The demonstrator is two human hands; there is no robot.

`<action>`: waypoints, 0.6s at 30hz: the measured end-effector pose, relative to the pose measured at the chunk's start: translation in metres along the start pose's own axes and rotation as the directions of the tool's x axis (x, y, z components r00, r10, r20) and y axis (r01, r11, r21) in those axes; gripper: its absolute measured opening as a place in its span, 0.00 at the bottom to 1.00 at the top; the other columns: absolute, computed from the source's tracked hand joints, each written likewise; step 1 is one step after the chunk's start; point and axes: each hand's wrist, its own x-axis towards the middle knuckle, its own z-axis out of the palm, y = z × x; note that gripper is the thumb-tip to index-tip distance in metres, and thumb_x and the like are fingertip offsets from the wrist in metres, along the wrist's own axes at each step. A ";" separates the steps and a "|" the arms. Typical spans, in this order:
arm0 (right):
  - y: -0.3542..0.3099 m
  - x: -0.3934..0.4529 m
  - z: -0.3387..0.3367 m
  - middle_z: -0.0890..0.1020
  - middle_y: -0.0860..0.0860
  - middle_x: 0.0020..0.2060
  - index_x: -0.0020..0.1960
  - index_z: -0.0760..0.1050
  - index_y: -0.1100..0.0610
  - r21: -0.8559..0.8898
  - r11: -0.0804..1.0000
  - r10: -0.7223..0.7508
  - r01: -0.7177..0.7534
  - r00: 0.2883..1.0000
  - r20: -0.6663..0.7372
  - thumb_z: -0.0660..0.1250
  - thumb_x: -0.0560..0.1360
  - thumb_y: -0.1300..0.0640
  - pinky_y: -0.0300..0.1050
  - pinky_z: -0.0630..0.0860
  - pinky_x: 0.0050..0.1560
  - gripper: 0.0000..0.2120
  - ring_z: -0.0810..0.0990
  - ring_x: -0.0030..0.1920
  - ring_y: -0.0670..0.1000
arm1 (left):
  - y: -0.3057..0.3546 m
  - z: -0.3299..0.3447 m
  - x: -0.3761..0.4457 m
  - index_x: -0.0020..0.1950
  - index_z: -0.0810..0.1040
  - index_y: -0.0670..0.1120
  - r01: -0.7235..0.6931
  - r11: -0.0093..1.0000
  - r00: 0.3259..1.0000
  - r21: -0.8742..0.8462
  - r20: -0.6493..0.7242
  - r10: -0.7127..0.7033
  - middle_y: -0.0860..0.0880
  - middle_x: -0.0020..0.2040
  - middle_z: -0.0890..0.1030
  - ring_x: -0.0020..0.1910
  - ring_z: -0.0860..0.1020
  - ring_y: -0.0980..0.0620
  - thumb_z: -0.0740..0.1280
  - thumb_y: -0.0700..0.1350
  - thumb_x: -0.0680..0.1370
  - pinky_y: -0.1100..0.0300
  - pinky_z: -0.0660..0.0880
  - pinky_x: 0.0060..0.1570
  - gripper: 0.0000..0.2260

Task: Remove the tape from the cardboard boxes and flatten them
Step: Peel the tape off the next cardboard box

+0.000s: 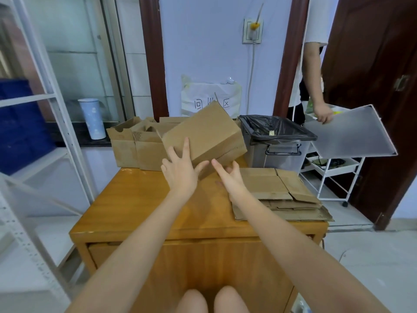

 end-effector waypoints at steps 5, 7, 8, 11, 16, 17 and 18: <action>-0.005 -0.003 0.006 0.76 0.47 0.58 0.67 0.64 0.50 0.114 0.985 -0.123 0.130 0.990 -0.064 0.70 0.75 0.53 0.47 0.76 0.59 0.24 0.75 0.62 0.50 | 0.001 -0.007 -0.002 0.78 0.48 0.57 0.139 0.987 0.971 -0.078 0.209 -0.120 0.41 0.74 0.57 0.64 0.69 0.35 0.56 0.72 0.74 0.45 0.63 0.63 0.38; -0.005 -0.002 0.005 0.78 0.49 0.60 0.67 0.65 0.50 0.069 0.984 -0.162 0.166 0.984 -0.069 0.72 0.74 0.53 0.50 0.75 0.62 0.26 0.76 0.61 0.49 | -0.003 -0.008 0.000 0.79 0.48 0.56 0.147 0.989 0.951 0.009 0.273 -0.144 0.42 0.75 0.58 0.68 0.66 0.36 0.53 0.73 0.73 0.43 0.61 0.64 0.39; -0.004 -0.002 0.004 0.78 0.50 0.60 0.68 0.65 0.51 0.034 0.982 -0.185 0.188 0.980 -0.072 0.72 0.73 0.52 0.51 0.75 0.63 0.27 0.76 0.61 0.49 | -0.005 -0.008 0.001 0.79 0.49 0.54 0.131 0.991 0.947 0.029 0.293 -0.134 0.42 0.75 0.59 0.70 0.64 0.36 0.53 0.73 0.73 0.42 0.61 0.65 0.40; -0.008 -0.004 0.000 0.78 0.50 0.59 0.70 0.66 0.52 -0.049 0.967 -0.253 0.251 0.966 -0.050 0.72 0.74 0.53 0.50 0.76 0.61 0.27 0.77 0.59 0.48 | -0.009 -0.006 0.003 0.78 0.54 0.43 0.059 0.984 0.958 -0.169 0.286 -0.008 0.41 0.73 0.62 0.71 0.63 0.39 0.57 0.67 0.76 0.42 0.64 0.67 0.39; -0.023 -0.001 -0.002 0.78 0.47 0.56 0.71 0.67 0.51 -0.250 0.928 -0.300 0.277 0.952 -0.057 0.70 0.75 0.50 0.45 0.77 0.57 0.27 0.77 0.53 0.42 | -0.010 -0.017 0.010 0.76 0.58 0.46 0.056 0.894 0.963 -0.446 0.261 0.069 0.44 0.66 0.72 0.62 0.74 0.43 0.62 0.60 0.78 0.46 0.73 0.60 0.32; -0.027 0.001 -0.003 0.78 0.48 0.56 0.71 0.67 0.49 -0.301 0.913 -0.308 0.276 0.949 -0.064 0.70 0.74 0.49 0.47 0.77 0.58 0.27 0.78 0.54 0.44 | -0.010 -0.019 0.013 0.74 0.61 0.45 0.072 0.888 0.958 -0.454 0.279 0.065 0.45 0.65 0.74 0.61 0.75 0.44 0.62 0.60 0.78 0.46 0.73 0.60 0.30; -0.030 0.002 -0.004 0.79 0.49 0.56 0.71 0.67 0.48 -0.345 0.898 -0.310 0.272 0.949 -0.059 0.70 0.74 0.48 0.48 0.76 0.58 0.27 0.78 0.55 0.46 | -0.010 -0.022 0.015 0.72 0.64 0.44 0.093 0.883 0.953 -0.460 0.297 0.054 0.46 0.64 0.76 0.61 0.76 0.44 0.62 0.60 0.78 0.47 0.74 0.59 0.29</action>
